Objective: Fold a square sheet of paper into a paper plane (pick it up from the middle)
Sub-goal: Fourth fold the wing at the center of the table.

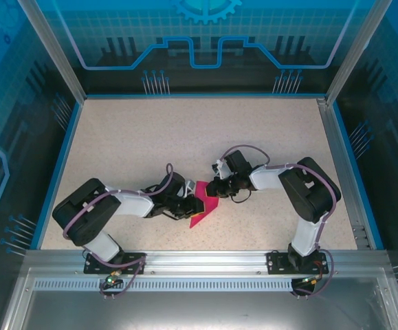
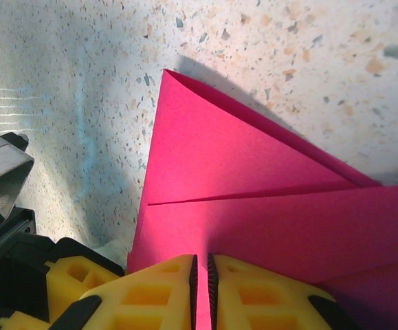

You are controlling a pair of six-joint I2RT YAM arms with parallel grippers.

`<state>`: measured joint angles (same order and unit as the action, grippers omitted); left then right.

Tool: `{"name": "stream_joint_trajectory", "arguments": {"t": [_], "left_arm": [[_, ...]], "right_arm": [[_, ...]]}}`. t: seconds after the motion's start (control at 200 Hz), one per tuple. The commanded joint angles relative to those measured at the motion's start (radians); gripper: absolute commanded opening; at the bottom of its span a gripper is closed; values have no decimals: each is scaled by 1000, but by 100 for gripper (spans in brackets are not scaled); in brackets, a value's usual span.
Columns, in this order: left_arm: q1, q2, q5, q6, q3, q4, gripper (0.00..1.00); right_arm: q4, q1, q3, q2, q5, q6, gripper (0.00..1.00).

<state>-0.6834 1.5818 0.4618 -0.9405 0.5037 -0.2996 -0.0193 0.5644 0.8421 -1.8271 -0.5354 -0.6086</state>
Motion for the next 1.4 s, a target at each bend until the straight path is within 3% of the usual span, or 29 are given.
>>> {"name": "stream_joint_trajectory", "arguments": {"t": [0.0, 0.225, 0.33, 0.69, 1.125, 1.396], "left_arm": [[-6, -75, 56, 18, -35, 118, 30], [-10, -121, 74, 45, -89, 180, 32], [-12, -137, 93, 15, -129, 108, 32], [-14, -228, 77, 63, -96, 211, 32], [-13, -314, 7, 94, -57, 257, 32], [-35, -249, -13, 96, 19, 236, 31]], "right_arm": [[127, -3, -1, -2, 51, 55, 17], [256, 2, 85, 20, 28, 141, 18], [257, 3, 89, 18, 24, 139, 18], [264, 52, 104, 129, 19, 101, 22], [216, 95, 101, 1, 62, 73, 21], [202, 94, 75, -37, 84, 70, 20]]}}
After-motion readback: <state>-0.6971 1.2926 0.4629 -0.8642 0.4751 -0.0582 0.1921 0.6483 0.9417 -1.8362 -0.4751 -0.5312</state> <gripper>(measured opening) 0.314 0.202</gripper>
